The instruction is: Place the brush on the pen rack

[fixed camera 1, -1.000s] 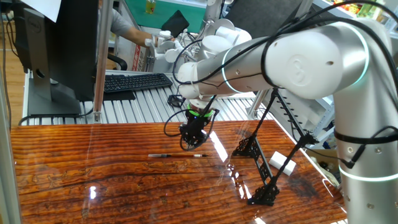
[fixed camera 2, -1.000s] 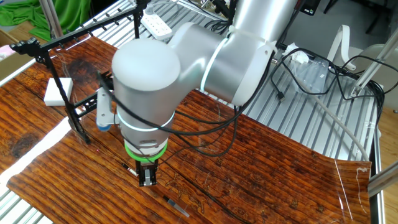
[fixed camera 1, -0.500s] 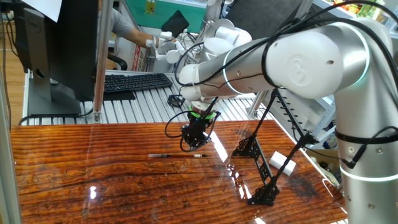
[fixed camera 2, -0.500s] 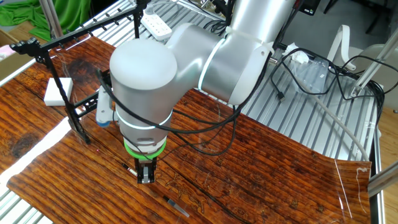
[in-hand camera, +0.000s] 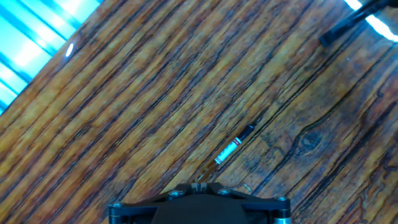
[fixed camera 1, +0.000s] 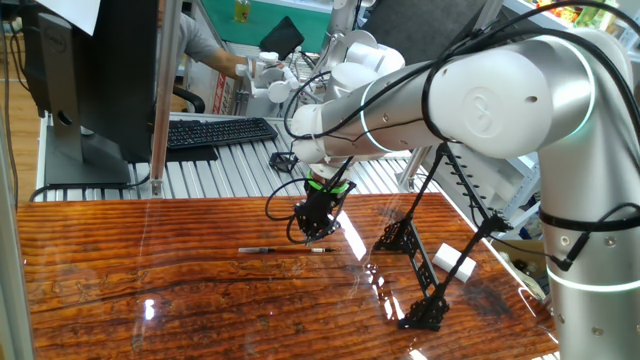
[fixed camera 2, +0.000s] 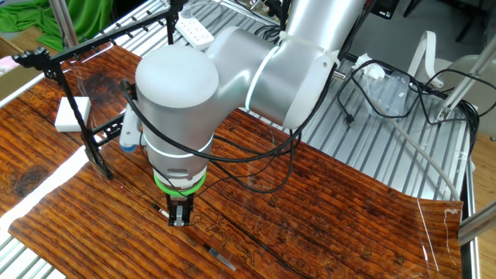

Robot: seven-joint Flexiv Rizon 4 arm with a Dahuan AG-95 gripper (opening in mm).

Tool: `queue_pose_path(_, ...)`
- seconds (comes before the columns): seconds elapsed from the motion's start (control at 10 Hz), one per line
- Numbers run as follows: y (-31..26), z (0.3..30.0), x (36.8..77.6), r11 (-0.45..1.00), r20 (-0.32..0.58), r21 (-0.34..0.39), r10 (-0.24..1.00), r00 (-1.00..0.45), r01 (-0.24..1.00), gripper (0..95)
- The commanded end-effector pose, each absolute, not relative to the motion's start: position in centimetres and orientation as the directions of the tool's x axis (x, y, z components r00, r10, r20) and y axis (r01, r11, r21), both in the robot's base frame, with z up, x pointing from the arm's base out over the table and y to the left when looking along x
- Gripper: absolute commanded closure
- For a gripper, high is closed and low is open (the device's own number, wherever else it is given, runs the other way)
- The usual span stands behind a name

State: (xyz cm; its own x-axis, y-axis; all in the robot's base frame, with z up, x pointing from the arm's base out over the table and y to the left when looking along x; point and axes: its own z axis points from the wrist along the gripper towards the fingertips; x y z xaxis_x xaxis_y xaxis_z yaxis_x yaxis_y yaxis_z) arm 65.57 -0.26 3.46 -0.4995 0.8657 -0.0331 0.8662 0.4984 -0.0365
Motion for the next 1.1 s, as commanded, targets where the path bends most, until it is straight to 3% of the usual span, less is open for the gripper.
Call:
queue_pose_path(0.1,-0.34,3.47,65.23,0.463,-0.034,-0.029,0.885,-0.464,0.886,95.0)
queue_pose_path(0.6,-0.46,3.42,65.10,0.385,-0.034,-0.003,0.923,-0.384,0.923,95.0)
queue_pose_path(0.7,-0.46,3.42,65.10,0.369,-0.026,0.005,0.929,-0.369,0.929,76.0)
queue_pose_path(1.1,-0.46,3.41,65.11,0.338,-0.007,0.022,0.941,-0.338,0.941,76.0)
